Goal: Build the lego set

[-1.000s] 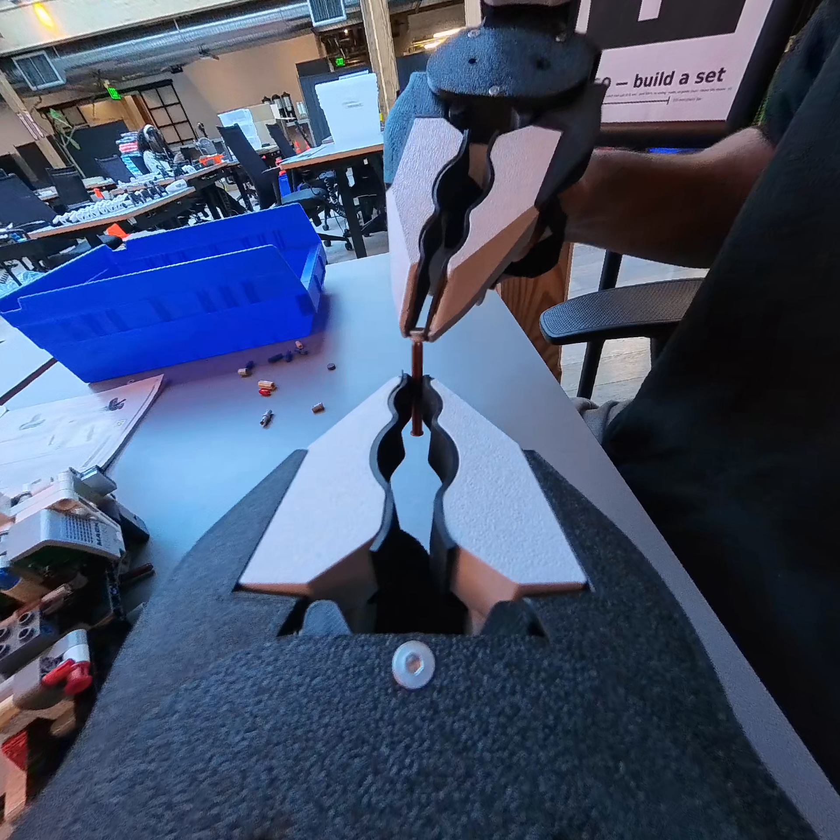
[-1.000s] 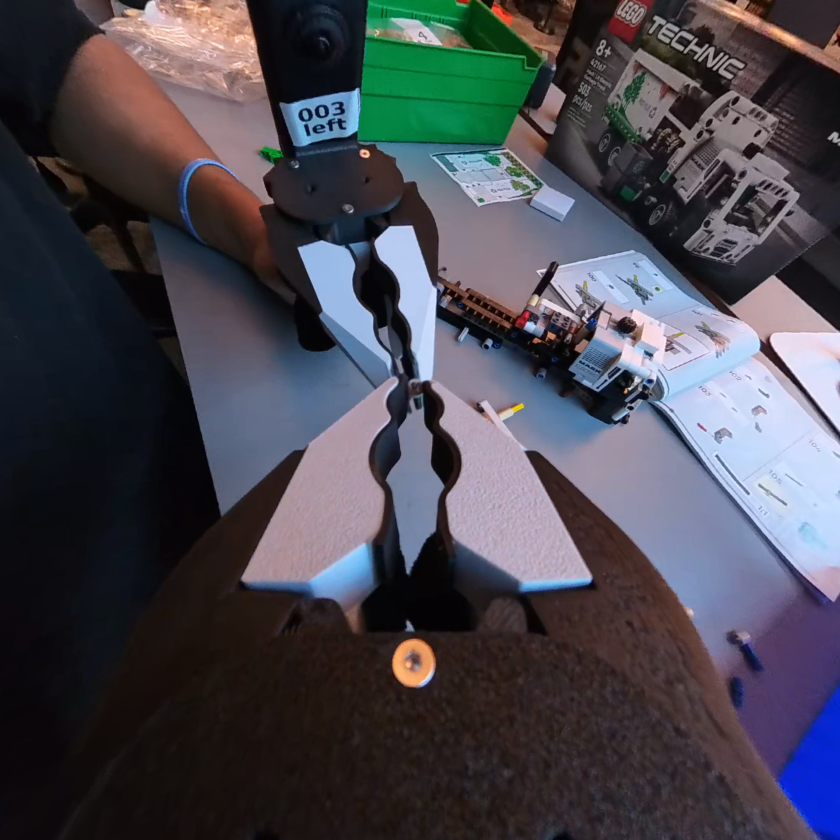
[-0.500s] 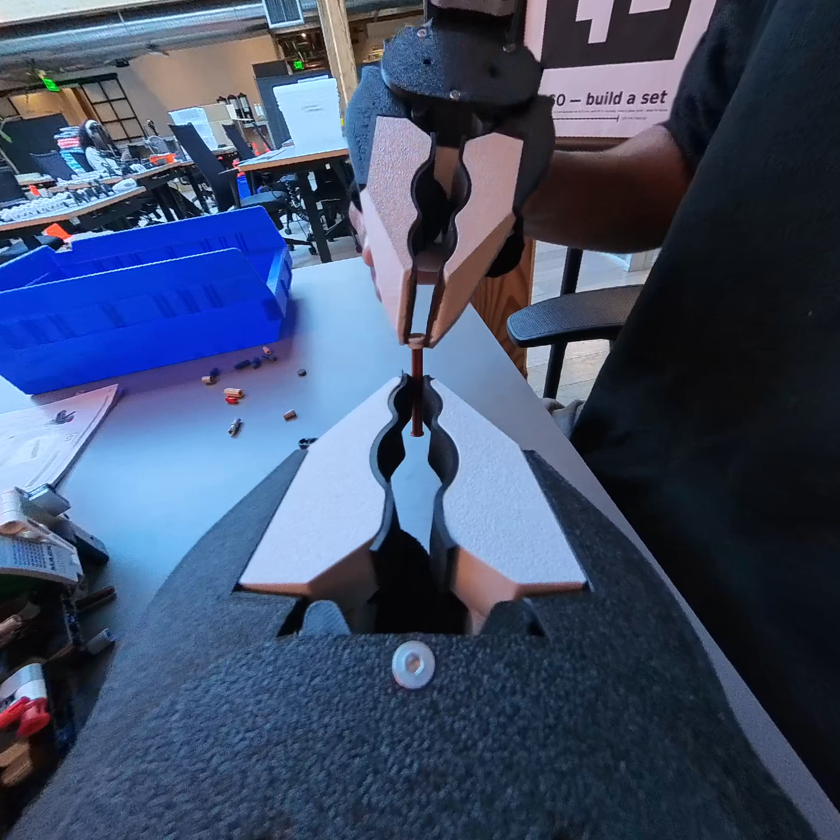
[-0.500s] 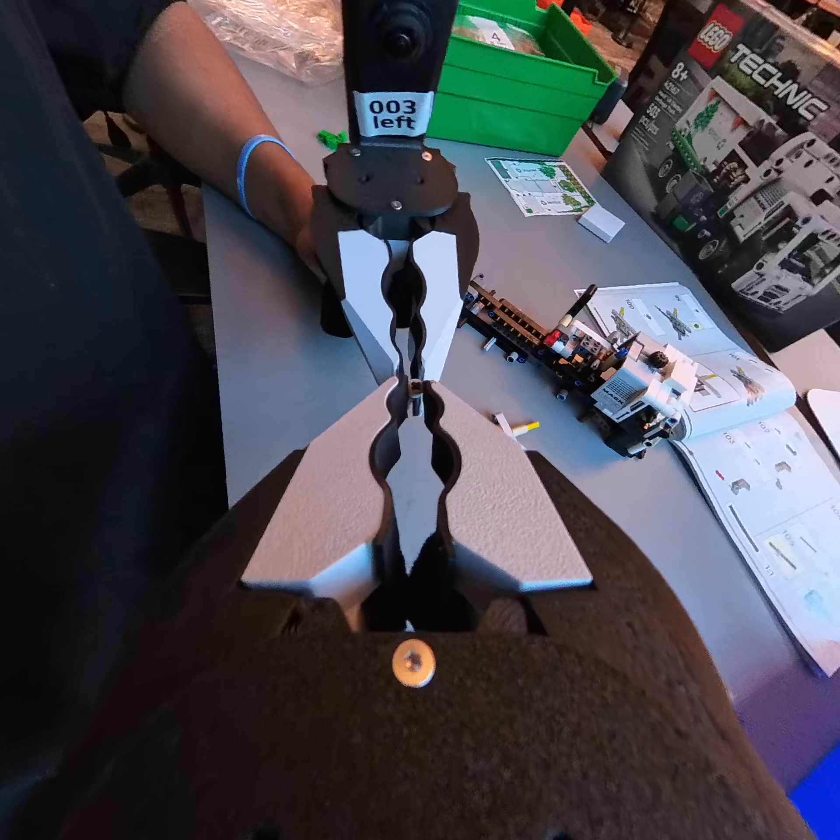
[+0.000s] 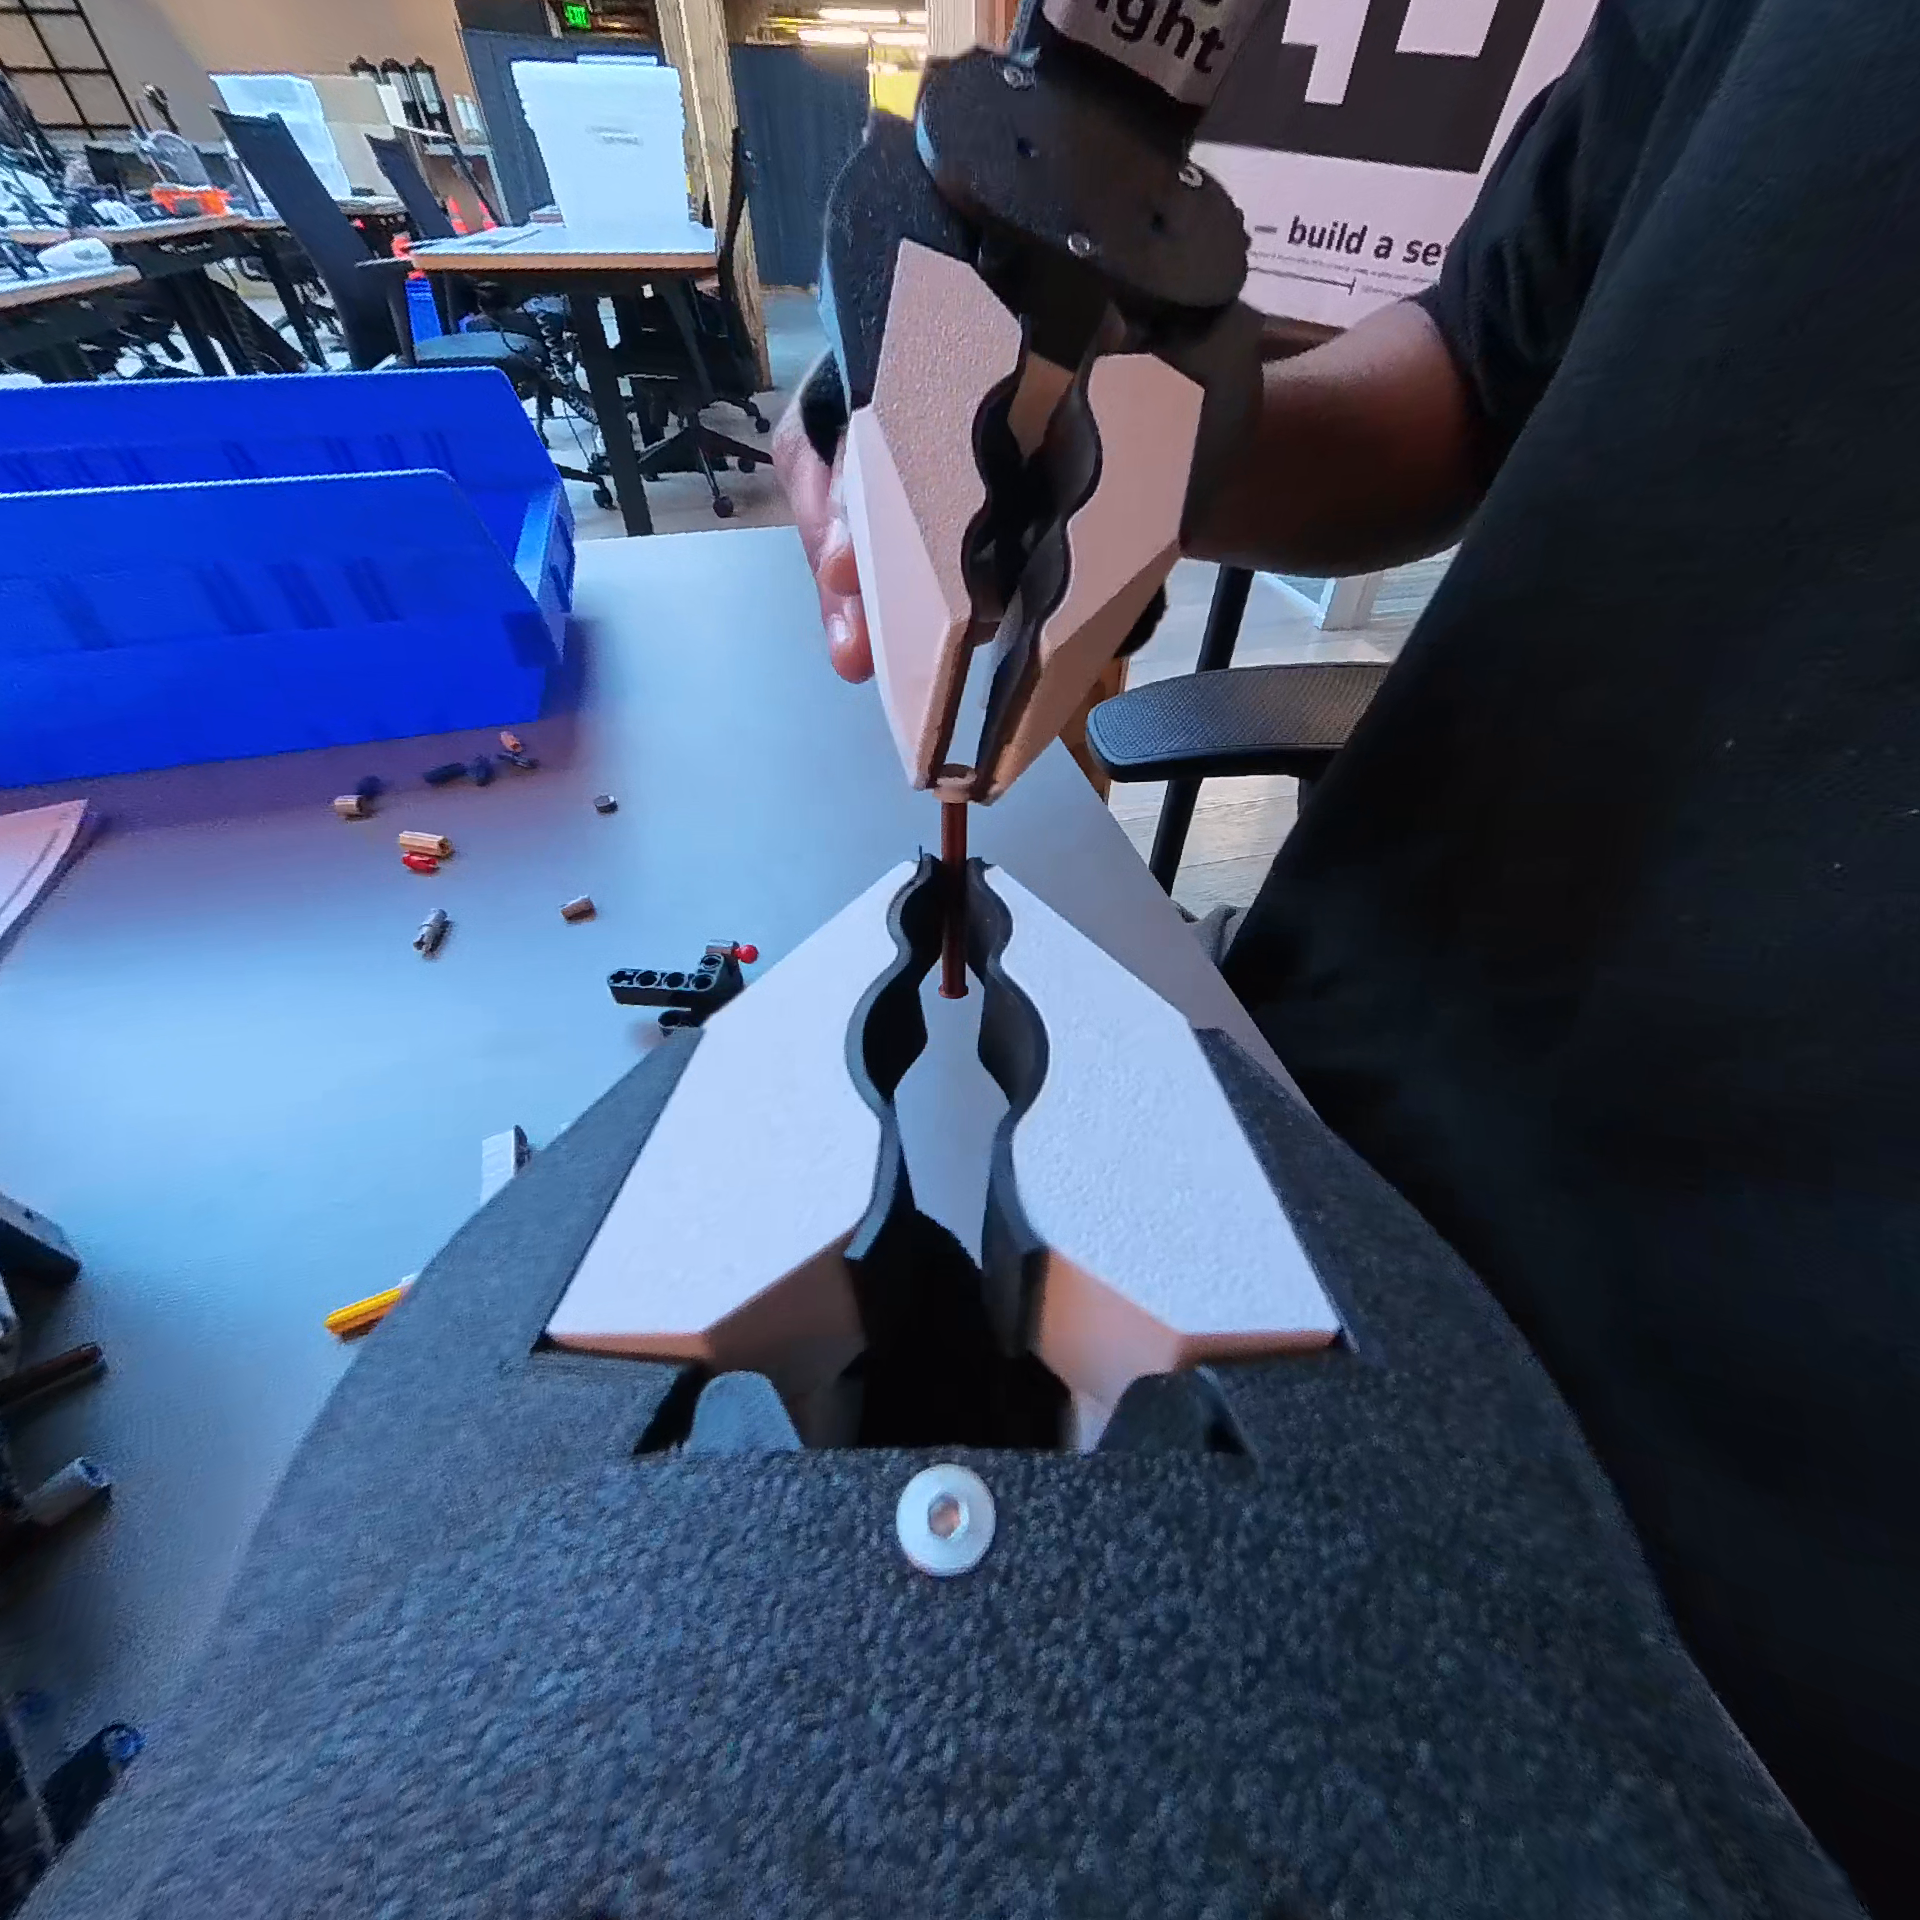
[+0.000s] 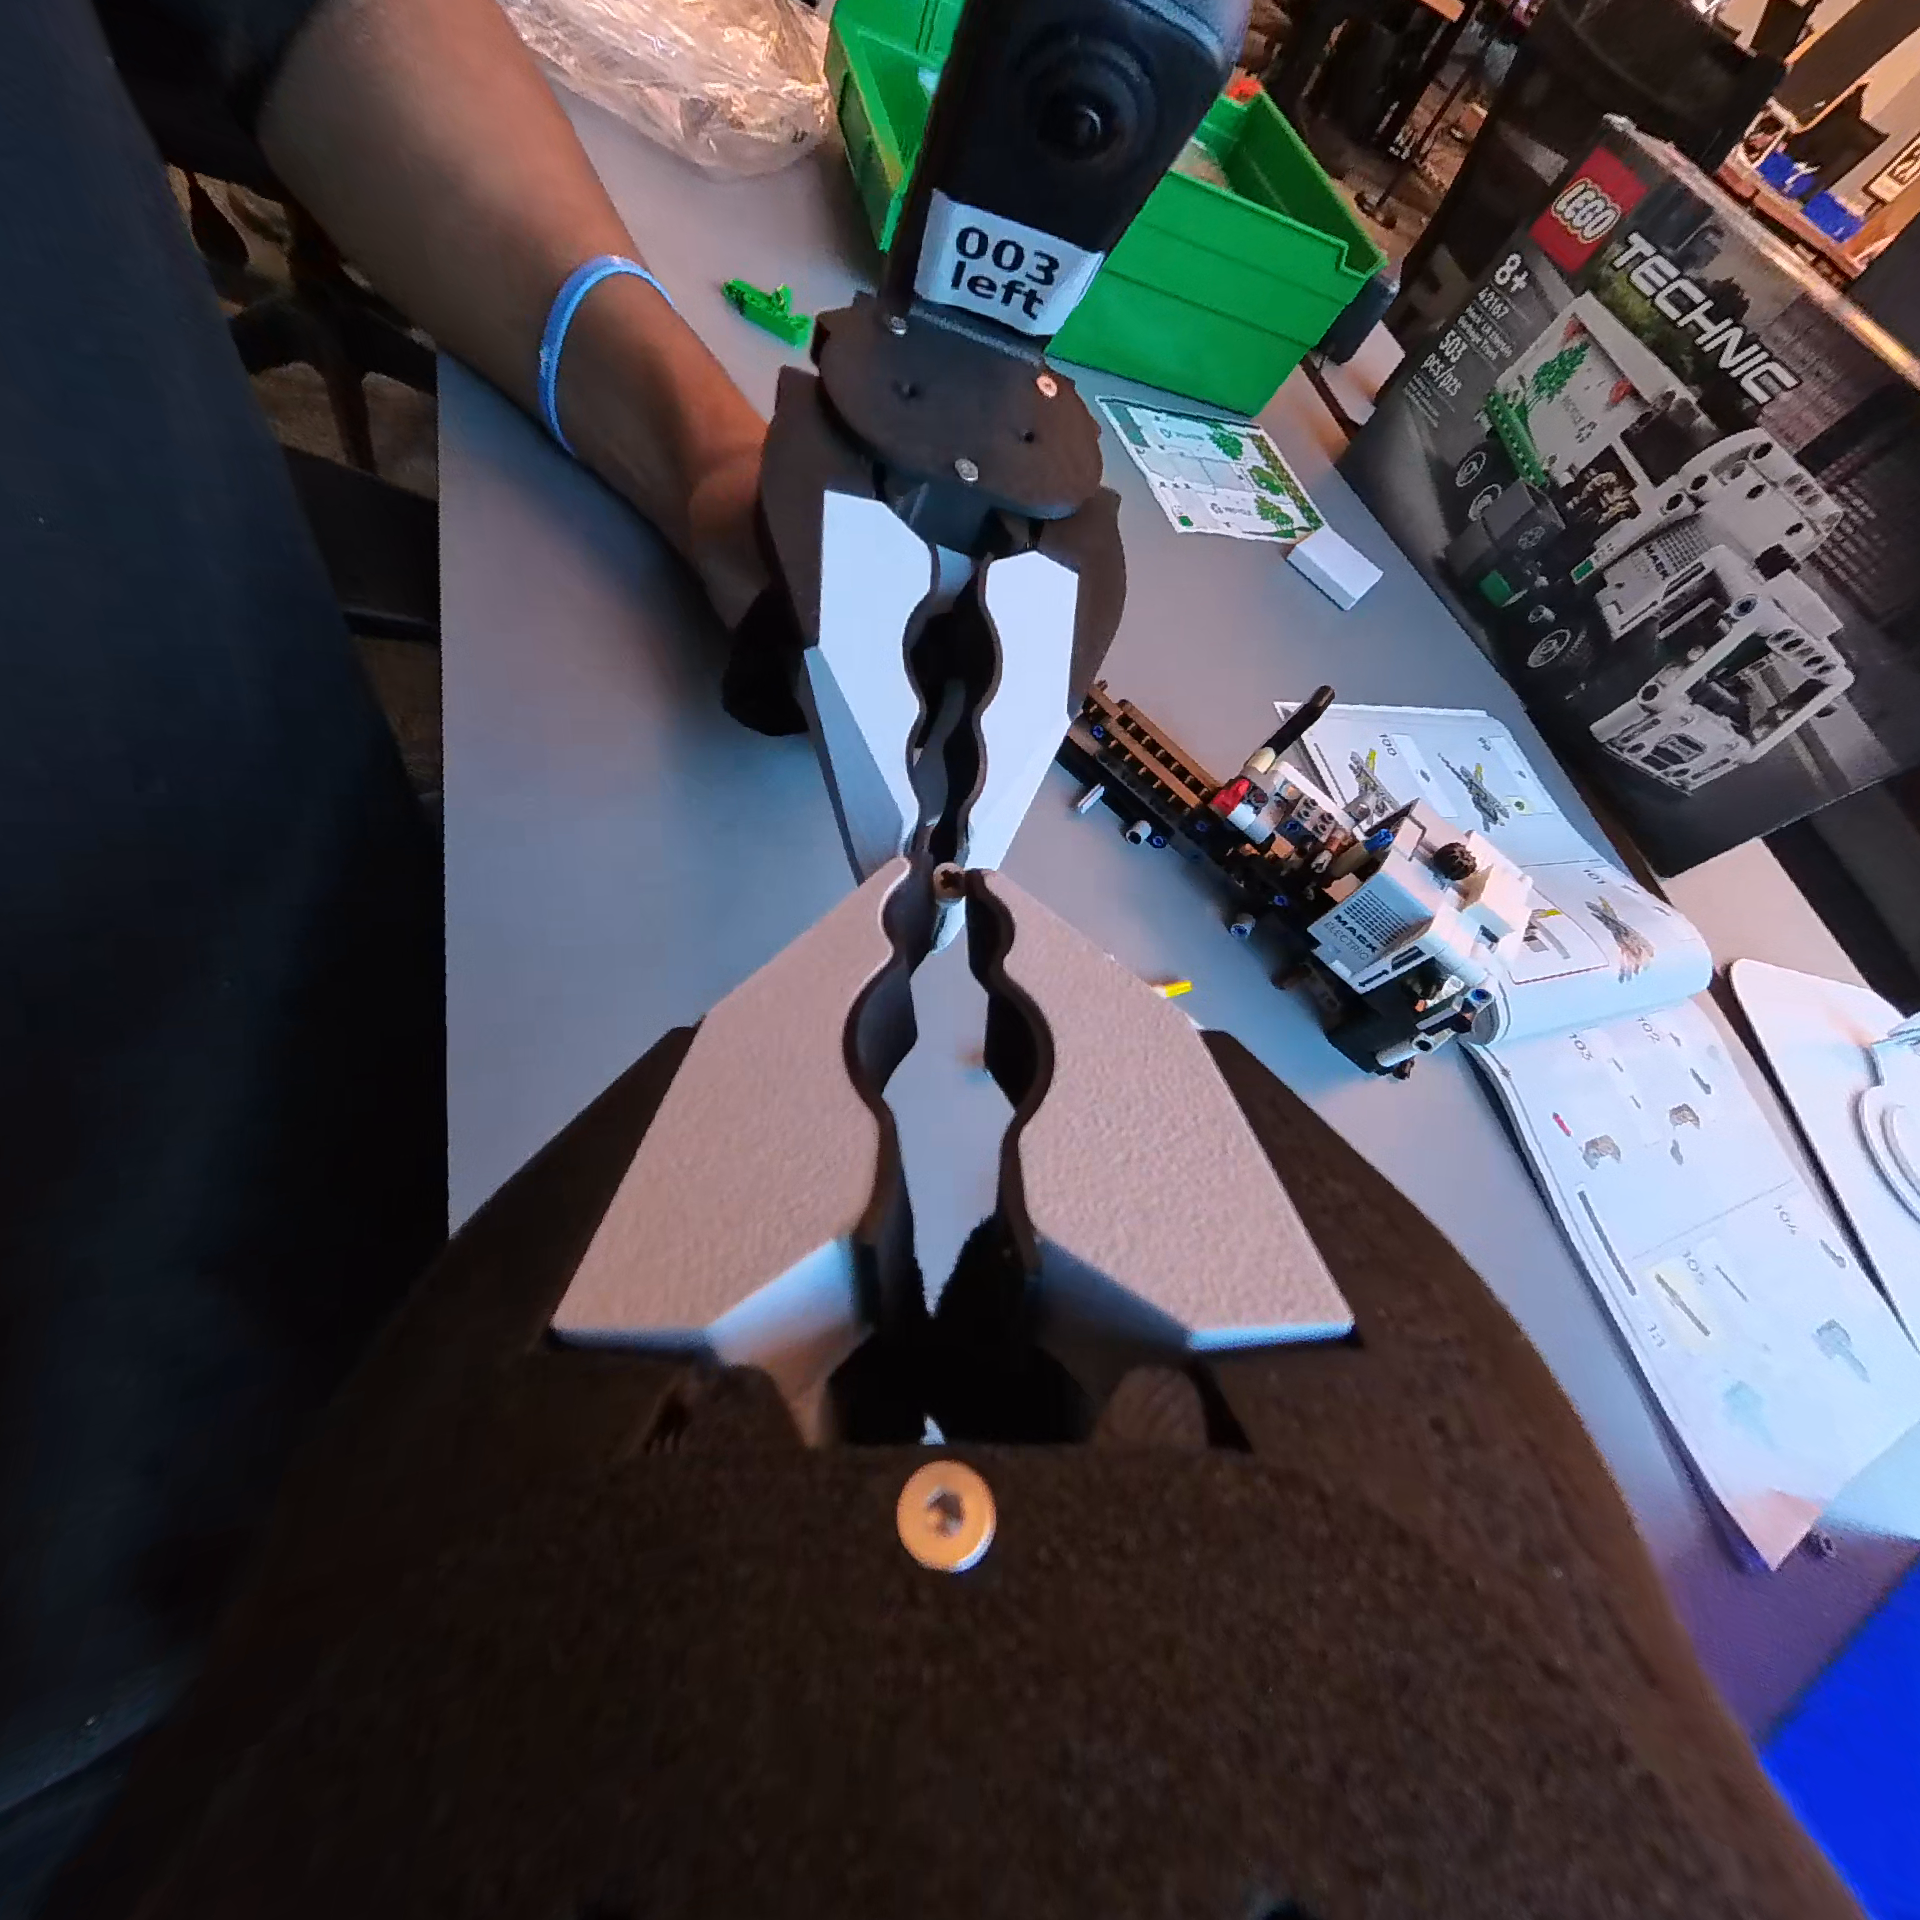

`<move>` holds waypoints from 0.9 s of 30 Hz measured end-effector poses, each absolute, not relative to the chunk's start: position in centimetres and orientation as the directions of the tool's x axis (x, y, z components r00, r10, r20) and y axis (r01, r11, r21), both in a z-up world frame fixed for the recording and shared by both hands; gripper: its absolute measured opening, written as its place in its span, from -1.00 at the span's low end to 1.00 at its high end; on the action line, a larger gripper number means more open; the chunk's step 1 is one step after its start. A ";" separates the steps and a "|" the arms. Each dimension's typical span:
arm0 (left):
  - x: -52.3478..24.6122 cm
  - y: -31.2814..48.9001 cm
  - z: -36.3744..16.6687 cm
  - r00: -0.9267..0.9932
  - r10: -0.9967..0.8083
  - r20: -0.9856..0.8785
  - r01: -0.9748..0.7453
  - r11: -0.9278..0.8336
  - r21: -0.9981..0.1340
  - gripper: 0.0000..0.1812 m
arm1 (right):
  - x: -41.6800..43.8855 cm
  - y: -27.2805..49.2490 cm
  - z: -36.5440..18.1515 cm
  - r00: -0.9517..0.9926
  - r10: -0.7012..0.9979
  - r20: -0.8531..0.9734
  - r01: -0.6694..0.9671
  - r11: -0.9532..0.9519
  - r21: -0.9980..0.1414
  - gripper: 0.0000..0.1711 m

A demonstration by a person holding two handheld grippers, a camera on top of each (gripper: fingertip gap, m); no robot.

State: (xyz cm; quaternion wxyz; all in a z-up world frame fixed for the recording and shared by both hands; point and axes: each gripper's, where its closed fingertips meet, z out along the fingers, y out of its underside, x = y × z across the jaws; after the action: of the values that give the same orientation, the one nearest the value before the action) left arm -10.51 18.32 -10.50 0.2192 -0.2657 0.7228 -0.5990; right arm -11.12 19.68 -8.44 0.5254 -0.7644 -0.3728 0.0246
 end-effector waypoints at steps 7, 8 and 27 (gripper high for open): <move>-10.6 18.1 -10.8 -0.775 -0.631 0.020 -0.146 0.148 -0.978 -1.00 | -11.2 19.5 -8.8 0.718 0.591 0.367 0.547 -0.153 -0.823 -0.94; -10.6 18.1 -10.8 -0.776 -0.630 0.022 -0.148 0.148 -0.978 -1.00 | -11.2 19.5 -8.8 0.720 0.591 0.364 0.543 -0.154 -0.826 -0.94; -10.6 17.5 -12.1 -0.805 -0.578 0.135 -0.274 0.160 -0.948 -1.00 | -10.9 19.3 -10.1 0.728 0.599 0.334 0.526 -0.175 -0.832 -0.94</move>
State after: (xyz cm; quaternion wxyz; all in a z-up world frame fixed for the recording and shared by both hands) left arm -10.58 17.51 -12.12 0.1305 -0.2841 0.7505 -0.5823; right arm -10.91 19.25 -10.13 0.5270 -0.7655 -0.3674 0.0346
